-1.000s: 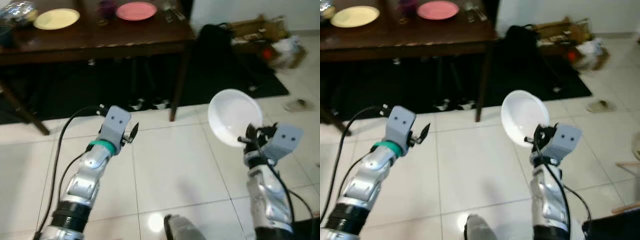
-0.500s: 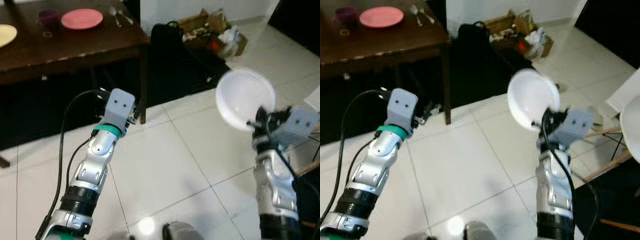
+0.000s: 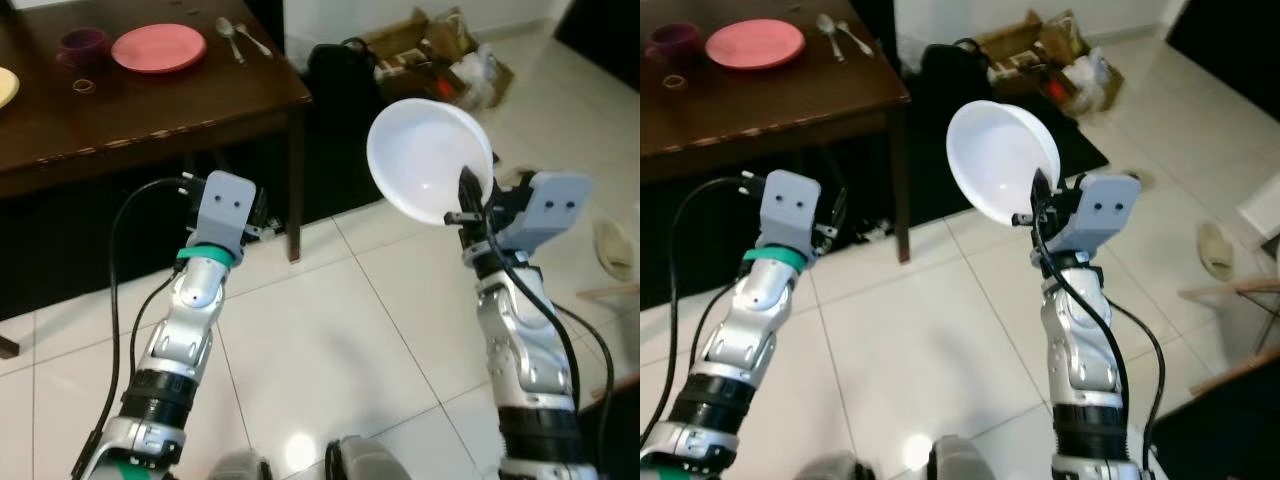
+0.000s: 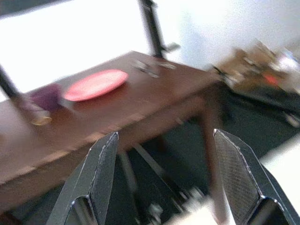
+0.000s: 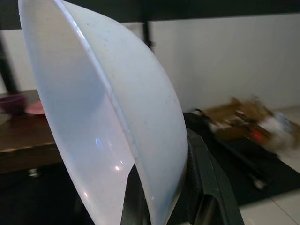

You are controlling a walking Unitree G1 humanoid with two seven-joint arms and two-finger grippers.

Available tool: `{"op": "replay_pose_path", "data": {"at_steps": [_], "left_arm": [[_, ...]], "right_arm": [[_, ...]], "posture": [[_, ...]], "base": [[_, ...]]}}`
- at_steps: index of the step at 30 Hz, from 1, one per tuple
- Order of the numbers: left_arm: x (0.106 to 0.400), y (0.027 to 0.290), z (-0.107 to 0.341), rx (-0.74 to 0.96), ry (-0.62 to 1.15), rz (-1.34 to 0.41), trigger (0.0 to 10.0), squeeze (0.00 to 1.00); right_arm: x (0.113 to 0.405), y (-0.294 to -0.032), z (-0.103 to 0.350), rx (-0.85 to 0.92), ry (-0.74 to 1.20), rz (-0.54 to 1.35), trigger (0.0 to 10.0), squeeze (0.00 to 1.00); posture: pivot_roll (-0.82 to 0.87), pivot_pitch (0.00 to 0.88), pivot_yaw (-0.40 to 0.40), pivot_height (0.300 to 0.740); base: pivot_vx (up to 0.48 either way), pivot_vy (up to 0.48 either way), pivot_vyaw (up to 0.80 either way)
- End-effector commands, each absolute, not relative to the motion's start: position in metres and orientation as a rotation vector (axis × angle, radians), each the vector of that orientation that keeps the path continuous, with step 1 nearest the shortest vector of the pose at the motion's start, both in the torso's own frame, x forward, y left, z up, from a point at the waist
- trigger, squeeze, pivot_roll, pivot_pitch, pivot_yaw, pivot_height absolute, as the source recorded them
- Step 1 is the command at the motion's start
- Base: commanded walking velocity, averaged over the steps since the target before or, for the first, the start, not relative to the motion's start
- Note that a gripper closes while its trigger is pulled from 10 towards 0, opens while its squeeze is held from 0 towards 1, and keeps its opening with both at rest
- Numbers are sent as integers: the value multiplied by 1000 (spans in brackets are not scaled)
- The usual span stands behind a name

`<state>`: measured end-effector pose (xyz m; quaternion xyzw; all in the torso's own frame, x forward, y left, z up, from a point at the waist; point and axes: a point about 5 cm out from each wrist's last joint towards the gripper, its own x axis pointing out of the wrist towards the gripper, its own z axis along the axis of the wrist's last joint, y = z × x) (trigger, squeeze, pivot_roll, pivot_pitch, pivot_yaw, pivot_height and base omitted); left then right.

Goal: Setting the table

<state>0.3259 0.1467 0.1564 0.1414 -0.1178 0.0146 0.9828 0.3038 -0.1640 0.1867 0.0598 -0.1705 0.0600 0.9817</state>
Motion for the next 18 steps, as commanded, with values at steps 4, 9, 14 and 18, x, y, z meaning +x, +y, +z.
{"op": "replay_pose_path", "data": {"at_steps": [4, 9, 14, 18], "left_arm": [[319, 161, 178, 309, -350, 160, 10000, 0], [322, 161, 197, 290, -402, 178, 10000, 0], [324, 158, 202, 284, -428, 177, 10000, 0], [324, 156, 205, 283, -440, 180, 10000, 0]], "right_arm": [[311, -155, 195, 202, -346, 187, 10000, 0], [320, -148, 210, 225, -379, 220, 10000, 0], [323, -150, 215, 235, -391, 207, 10000, 0], [325, -155, 213, 261, -375, 164, 10000, 0]], "posture": [[12, 0, 4, 740], [34, 0, -12, 740], [32, 0, -10, 740], [30, 0, -8, 740]], "base": [[469, 0, 0], [469, 0, 0], [469, 0, 0], [469, 0, 0]]}}
